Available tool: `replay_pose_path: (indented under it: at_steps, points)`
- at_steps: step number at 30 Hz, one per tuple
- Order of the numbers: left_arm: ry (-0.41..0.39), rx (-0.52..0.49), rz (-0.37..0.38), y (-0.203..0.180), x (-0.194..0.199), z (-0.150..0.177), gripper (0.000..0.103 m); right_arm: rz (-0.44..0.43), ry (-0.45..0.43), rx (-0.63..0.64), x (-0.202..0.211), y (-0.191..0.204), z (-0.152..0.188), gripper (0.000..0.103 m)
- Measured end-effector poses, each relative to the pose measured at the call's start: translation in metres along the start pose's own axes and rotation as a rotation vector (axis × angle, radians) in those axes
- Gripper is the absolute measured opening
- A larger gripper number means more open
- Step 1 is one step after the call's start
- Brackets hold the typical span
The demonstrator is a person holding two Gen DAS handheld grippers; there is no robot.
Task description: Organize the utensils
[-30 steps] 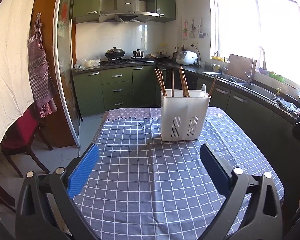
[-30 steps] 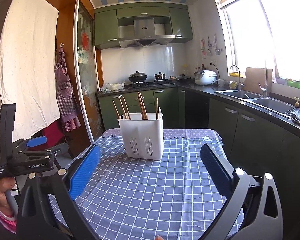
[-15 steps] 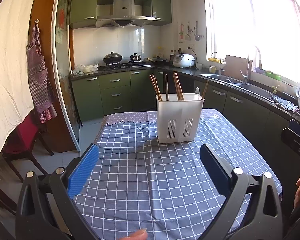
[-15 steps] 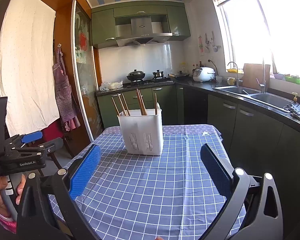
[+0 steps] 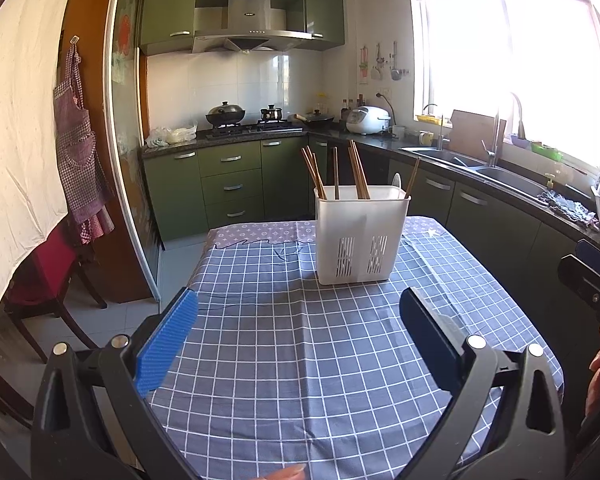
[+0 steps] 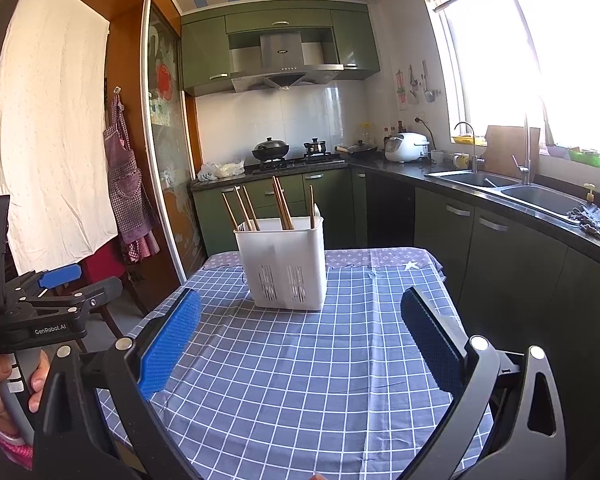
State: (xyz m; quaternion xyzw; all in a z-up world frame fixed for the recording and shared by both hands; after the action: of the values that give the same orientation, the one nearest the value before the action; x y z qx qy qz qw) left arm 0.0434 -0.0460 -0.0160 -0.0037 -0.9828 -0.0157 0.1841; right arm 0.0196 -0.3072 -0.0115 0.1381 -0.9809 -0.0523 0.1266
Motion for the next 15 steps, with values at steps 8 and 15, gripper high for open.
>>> replay_pose_path:
  at_steps: [8,15]
  points:
    - [0.012,0.008,0.001,0.0001,-0.0013,0.0004,0.096,-0.001,0.009,-0.001,-0.0031,0.0008,0.0015,0.098]
    - [0.014,0.002,0.004,-0.0021,-0.0016,0.0006,0.096,0.001,0.011,-0.005,-0.0047,0.0014,0.0022,0.098]
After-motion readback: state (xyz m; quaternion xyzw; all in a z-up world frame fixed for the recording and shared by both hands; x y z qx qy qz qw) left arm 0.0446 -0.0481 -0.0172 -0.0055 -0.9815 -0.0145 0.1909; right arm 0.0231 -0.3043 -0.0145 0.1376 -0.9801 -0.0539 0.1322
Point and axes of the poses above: each gripper's, at about its wrist camera, not at the fingertips, and x roughly against the way its jaws point, y to its left, z to its underside, the point moved 1 cm from there along -x, roughly the way its jaws point, and after that the axes turned 6 degrees about -y, right-handed, at the moved point
